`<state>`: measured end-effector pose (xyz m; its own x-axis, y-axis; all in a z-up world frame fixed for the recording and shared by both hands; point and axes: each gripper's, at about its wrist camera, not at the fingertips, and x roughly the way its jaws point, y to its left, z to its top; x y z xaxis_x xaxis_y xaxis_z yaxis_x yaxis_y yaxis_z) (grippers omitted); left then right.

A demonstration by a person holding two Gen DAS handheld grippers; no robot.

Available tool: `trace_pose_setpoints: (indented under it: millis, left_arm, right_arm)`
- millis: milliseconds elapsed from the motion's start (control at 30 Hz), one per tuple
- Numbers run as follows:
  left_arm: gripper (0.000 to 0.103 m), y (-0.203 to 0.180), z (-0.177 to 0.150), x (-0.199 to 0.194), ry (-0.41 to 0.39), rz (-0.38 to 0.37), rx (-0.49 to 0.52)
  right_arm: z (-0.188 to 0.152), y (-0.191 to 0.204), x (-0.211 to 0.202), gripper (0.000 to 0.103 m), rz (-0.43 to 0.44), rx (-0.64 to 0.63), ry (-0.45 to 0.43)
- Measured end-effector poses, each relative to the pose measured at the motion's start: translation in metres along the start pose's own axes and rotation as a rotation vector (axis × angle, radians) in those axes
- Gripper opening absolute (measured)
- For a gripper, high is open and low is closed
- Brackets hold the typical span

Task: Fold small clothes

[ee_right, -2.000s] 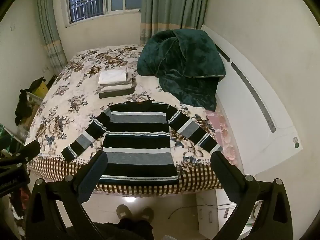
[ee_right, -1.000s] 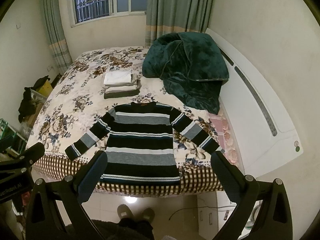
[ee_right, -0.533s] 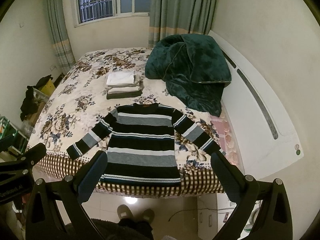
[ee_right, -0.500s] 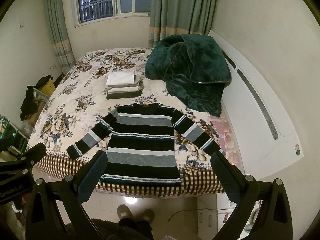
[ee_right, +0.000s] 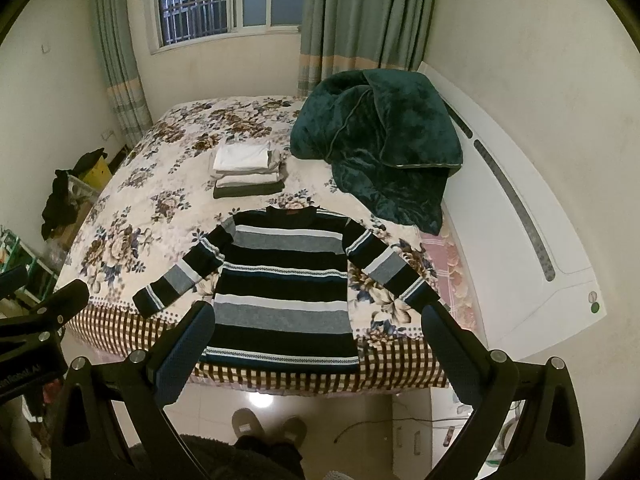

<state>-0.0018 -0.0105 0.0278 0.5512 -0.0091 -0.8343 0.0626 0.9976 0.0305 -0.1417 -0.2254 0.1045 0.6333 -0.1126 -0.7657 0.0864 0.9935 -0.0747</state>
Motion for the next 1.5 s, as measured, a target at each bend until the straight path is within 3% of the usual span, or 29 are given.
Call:
trace_pose_setpoints:
  millis: [1100,1333,1500]
  left_arm:
    - [0.103,-0.002,0.009,0.002,-0.015,-0.007,-0.007]
    - [0.103,0.007,0.023,0.05,-0.028,-0.051,-0.012]
    - [0.103,-0.005,0.026,0.139,0.029,-0.03,0.04]
  right_arm:
    - [-0.003,0.006,-0.002,0.103,-0.006,0.005,-0.008]
    - [0.011,0.0,0.022,0.103,-0.017,0.061,0.007]
    - [-0.012,-0.032,0.094,0.103,-0.093,0.244,0.06]
